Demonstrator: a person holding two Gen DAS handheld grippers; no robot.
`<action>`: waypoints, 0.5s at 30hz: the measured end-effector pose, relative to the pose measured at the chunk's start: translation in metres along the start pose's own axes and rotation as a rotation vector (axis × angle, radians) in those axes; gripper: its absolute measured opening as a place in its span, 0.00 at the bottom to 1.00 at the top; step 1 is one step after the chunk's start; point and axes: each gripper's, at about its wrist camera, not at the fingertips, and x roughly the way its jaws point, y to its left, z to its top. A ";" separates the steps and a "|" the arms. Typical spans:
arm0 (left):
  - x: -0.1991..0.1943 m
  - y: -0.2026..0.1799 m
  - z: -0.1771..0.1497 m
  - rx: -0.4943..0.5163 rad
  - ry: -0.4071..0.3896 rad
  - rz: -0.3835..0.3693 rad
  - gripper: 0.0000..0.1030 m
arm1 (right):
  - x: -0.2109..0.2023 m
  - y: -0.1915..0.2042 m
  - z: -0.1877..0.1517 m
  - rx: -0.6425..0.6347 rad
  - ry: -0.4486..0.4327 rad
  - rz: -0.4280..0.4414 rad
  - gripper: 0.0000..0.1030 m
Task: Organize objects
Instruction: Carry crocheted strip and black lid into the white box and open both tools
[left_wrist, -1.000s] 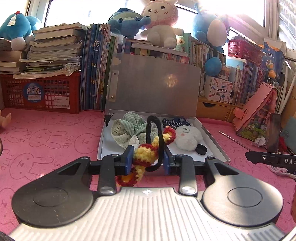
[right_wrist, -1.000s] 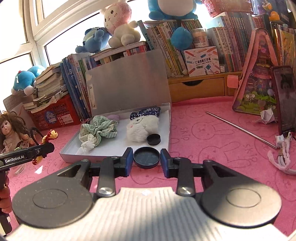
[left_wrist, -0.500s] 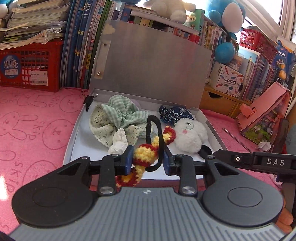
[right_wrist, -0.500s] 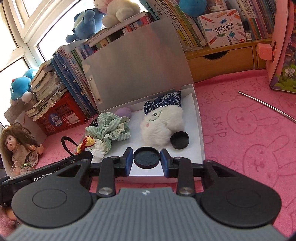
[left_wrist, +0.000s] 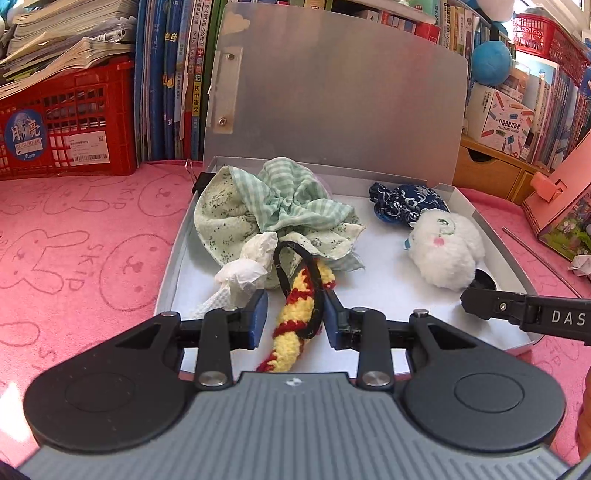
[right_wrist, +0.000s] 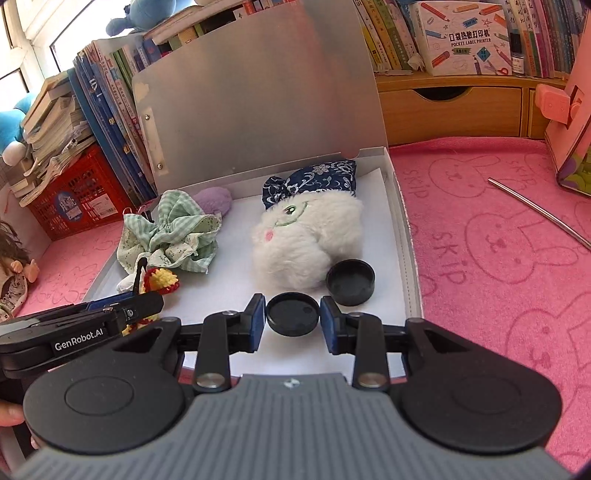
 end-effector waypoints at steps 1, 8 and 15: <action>0.002 0.002 0.000 -0.001 0.002 0.006 0.37 | 0.001 -0.001 0.000 -0.002 -0.001 0.000 0.36; 0.007 0.000 0.001 0.047 -0.018 0.050 0.37 | 0.003 -0.002 0.001 -0.033 -0.020 -0.062 0.36; -0.005 -0.005 0.002 0.054 -0.045 0.043 0.54 | -0.008 -0.011 0.002 -0.002 -0.041 -0.019 0.52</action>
